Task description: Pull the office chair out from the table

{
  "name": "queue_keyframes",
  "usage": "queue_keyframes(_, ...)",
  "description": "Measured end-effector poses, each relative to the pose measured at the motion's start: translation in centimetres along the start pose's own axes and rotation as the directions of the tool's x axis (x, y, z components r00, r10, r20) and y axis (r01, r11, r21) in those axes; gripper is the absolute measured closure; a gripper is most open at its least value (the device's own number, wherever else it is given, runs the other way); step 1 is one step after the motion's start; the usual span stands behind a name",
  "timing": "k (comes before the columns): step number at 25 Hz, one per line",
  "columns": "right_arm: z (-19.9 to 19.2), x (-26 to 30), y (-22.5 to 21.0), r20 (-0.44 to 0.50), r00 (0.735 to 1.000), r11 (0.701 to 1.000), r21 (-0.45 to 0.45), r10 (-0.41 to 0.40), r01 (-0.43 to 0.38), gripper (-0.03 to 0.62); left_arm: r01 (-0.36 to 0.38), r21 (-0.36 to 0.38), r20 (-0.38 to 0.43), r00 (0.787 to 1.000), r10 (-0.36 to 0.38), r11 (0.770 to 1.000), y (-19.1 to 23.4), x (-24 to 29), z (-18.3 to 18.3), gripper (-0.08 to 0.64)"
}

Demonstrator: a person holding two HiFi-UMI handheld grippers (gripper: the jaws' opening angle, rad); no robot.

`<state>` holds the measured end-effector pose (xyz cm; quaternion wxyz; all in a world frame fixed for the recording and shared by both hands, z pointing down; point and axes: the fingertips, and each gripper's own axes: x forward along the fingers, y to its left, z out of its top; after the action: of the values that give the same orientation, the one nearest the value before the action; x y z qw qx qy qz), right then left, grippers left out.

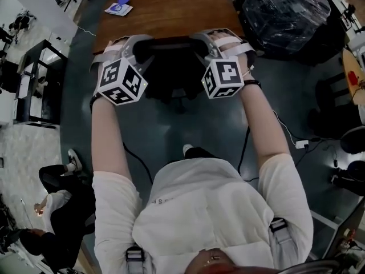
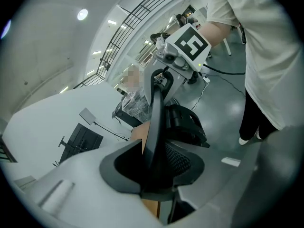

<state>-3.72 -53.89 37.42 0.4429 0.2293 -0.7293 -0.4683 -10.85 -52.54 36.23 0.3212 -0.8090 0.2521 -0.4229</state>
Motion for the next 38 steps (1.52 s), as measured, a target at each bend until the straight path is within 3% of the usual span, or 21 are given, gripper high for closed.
queue_keyframes(7, 1.6, -3.0, 1.6, -0.014, 1.000, 1.000, 0.017, 0.011, -0.011, 0.537, 0.014, -0.001, 0.011, 1.000, -0.014, 1.000, -2.3, -2.5, 1.4, 0.417)
queue_keyframes(22, 5.9, -11.0, 5.7, -0.003, 0.998, 0.998, 0.025, -0.059, 0.059, 0.531, 0.009, 0.005, 0.038, 0.999, -0.009, 1.000, -8.7, -8.9, 5.1, 0.417)
queue_keyframes(38, 9.1, -20.7, 10.7, 0.085, 0.988, 0.991, -0.021, -0.132, 0.134, 0.528, -0.077, -0.021, 0.000, 0.997, 0.077, 0.997, -16.7, -15.2, 11.0, 0.410)
